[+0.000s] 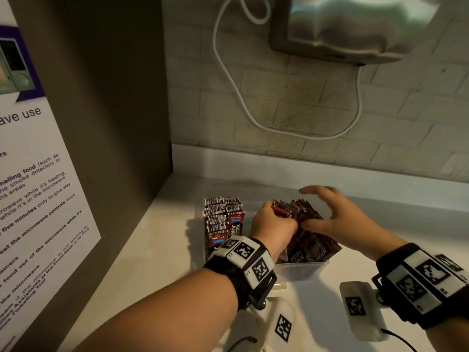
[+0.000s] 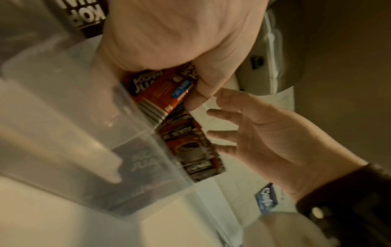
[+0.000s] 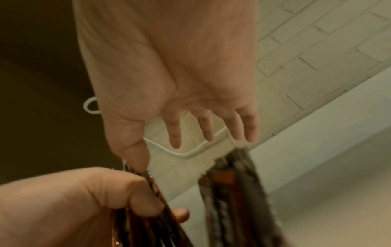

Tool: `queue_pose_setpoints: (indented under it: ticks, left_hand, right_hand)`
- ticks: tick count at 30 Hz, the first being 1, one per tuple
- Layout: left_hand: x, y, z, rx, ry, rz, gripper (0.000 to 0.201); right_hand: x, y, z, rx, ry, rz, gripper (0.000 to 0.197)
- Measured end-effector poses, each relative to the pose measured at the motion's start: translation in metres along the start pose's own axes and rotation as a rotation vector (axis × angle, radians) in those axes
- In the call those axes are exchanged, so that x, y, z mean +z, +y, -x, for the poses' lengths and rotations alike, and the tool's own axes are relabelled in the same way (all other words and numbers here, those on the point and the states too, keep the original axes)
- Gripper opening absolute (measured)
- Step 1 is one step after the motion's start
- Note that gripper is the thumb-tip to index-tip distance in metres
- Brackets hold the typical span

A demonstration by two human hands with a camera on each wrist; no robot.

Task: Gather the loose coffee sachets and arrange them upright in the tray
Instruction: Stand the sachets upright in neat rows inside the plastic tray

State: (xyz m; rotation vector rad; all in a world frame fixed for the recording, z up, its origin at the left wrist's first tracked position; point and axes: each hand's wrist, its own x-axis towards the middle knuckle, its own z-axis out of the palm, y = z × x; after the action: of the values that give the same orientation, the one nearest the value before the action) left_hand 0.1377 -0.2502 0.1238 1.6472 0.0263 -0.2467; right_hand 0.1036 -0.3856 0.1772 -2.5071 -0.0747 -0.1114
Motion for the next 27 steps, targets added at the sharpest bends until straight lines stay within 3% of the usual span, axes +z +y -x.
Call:
queue_pose_setpoints:
  ticks: [4,8,10,13,17,19,22,24,27]
  left_hand:
    - [-0.009,0.008,0.01,0.095,0.012,0.155,0.03]
    - [-0.018,0.017,0.014,0.104,0.001,0.387,0.055]
    - [-0.022,0.021,0.016,0.114,0.03,0.455,0.044]
    - [-0.026,0.022,0.016,0.096,0.085,0.469,0.028]
    - [-0.034,0.029,0.023,0.071,0.033,0.487,0.03]
    - [-0.039,0.03,0.028,0.115,-0.032,0.462,0.04]
    - [-0.049,0.028,0.034,0.188,-0.111,0.416,0.055]
    - [-0.057,0.029,0.04,0.162,-0.181,0.437,0.047]
    - [-0.065,0.031,0.045,0.101,-0.253,0.479,0.029]
  right_hand:
    - [-0.001,-0.016,0.015,-0.061,0.206,-0.159,0.053]
    - [0.019,-0.037,0.031,-0.122,0.055,-0.233,0.06]
    - [0.034,-0.045,0.035,-0.178,-0.028,-0.181,0.066]
    - [0.056,-0.05,0.034,-0.224,0.012,-0.018,0.074]
    - [0.069,-0.053,0.025,-0.242,0.175,0.106,0.038]
    - [0.066,-0.052,0.018,-0.204,0.179,-0.076,0.014]
    - [0.055,-0.059,0.018,-0.072,0.048,-0.694,0.016]
    - [0.051,-0.065,0.023,-0.044,-0.06,-0.933,0.02]
    - [0.057,-0.075,0.025,-0.077,-0.159,-0.992,0.028]
